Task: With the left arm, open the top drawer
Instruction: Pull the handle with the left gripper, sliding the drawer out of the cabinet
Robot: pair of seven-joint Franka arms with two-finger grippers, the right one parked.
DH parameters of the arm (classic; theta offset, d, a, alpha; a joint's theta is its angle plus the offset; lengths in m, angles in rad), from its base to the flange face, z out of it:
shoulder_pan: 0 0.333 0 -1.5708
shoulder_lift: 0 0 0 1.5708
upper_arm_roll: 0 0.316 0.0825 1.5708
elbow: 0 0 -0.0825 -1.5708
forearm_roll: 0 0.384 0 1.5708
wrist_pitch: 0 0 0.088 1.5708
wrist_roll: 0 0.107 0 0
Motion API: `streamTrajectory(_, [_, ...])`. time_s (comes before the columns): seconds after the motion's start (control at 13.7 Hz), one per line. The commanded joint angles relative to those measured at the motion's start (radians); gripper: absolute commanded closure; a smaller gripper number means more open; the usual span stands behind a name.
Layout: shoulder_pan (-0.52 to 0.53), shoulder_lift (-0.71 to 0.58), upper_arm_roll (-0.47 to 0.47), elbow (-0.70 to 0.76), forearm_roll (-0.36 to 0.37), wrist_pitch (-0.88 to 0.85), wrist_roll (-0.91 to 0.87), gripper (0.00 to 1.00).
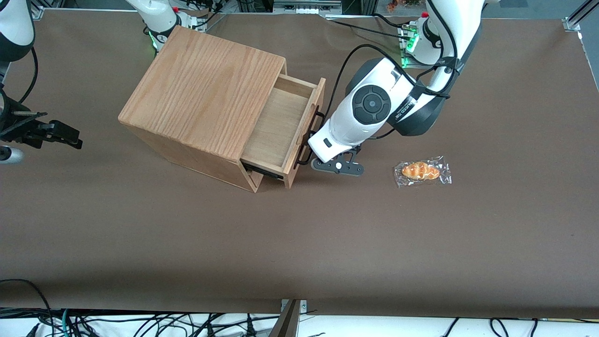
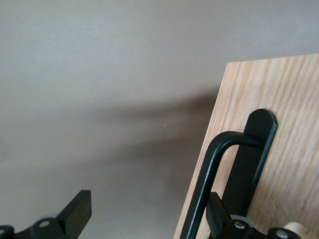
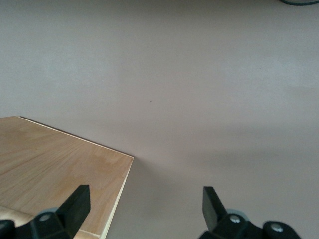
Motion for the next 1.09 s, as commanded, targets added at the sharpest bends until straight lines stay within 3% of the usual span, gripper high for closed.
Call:
streamTrajectory(0.0, [0.024, -0.034, 0.045, -0.045, 0.012, -0.041, 0.058, 0.0])
streamTrajectory(1.02, [0.023, -0.053, 0.076, -0.032, 0.01, -0.08, 0.085, 0.0])
